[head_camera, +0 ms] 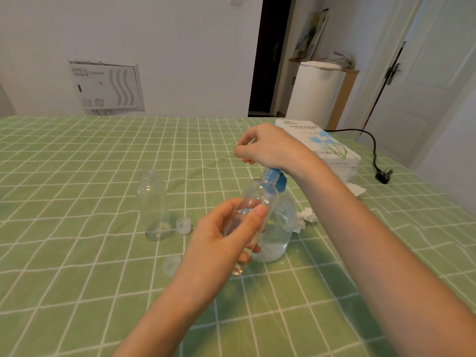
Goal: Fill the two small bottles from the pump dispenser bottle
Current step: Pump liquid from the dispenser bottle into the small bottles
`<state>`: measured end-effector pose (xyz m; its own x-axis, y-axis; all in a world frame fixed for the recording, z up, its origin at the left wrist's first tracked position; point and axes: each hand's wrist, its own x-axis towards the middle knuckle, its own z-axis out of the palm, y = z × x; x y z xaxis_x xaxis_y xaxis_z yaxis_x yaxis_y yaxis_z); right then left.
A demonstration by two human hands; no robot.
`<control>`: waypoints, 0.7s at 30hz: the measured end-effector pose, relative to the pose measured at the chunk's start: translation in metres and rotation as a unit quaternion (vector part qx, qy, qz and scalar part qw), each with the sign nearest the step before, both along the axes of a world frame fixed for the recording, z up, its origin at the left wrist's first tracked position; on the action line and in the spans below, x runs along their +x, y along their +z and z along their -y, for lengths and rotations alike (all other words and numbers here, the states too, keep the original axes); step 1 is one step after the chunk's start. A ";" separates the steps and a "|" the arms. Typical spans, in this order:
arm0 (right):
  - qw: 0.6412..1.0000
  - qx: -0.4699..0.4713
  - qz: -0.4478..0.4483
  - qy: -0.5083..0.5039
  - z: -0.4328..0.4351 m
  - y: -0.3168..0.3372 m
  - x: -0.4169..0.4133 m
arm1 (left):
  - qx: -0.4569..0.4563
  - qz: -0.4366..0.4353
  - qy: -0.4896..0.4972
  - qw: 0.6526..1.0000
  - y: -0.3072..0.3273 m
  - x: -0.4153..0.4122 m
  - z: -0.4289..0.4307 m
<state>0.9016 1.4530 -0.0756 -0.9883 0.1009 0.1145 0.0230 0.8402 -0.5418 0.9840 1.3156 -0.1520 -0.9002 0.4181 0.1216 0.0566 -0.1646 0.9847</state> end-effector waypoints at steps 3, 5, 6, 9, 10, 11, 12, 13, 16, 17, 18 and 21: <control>0.999 0.031 -0.031 -0.007 0.000 0.008 -0.001 | 0.001 -0.002 -0.001 1.000 0.002 0.000 -0.001; 0.999 0.038 -0.036 -0.003 0.000 0.011 -0.003 | 0.006 0.000 0.001 1.000 0.003 0.000 -0.002; 0.999 0.035 -0.027 0.003 0.001 0.012 -0.003 | 0.008 0.001 0.002 1.000 0.003 0.000 -0.002; 1.000 0.021 0.007 0.012 0.001 0.009 -0.003 | 0.006 0.001 0.002 1.000 0.003 -0.001 -0.002; 1.000 0.018 0.013 0.013 0.001 0.007 -0.003 | 0.005 0.000 0.001 1.000 0.002 0.000 -0.002; 1.000 0.014 0.018 0.014 0.000 0.005 -0.003 | 0.004 -0.001 0.000 1.000 0.002 0.000 -0.001; 1.000 0.007 0.024 0.015 0.000 0.002 -0.002 | 0.002 -0.001 -0.002 1.000 0.001 0.000 -0.001; 0.999 -0.001 0.030 0.016 -0.001 0.000 -0.002 | 0.000 -0.001 -0.003 1.000 0.000 0.001 -0.001; 0.999 -0.011 0.035 0.018 0.000 -0.002 -0.002 | -0.003 -0.002 0.002 1.000 -0.001 0.000 -0.001; 0.999 -0.009 0.032 0.017 0.000 -0.002 -0.001 | -0.005 -0.001 0.004 1.000 -0.002 0.000 -0.001; 0.999 -0.006 0.027 0.016 0.000 -0.002 -0.001 | -0.006 0.000 0.005 1.000 -0.002 0.000 -0.001; 1.000 0.011 0.005 0.015 0.001 0.001 -0.001 | -0.010 -0.001 0.006 1.000 0.000 0.000 -0.001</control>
<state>0.9005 1.4524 -0.0749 -0.9918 0.0696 0.1073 0.0032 0.8522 -0.5231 0.9842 1.3165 -0.1524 -0.9046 0.4105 0.1150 0.0600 -0.1445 0.9877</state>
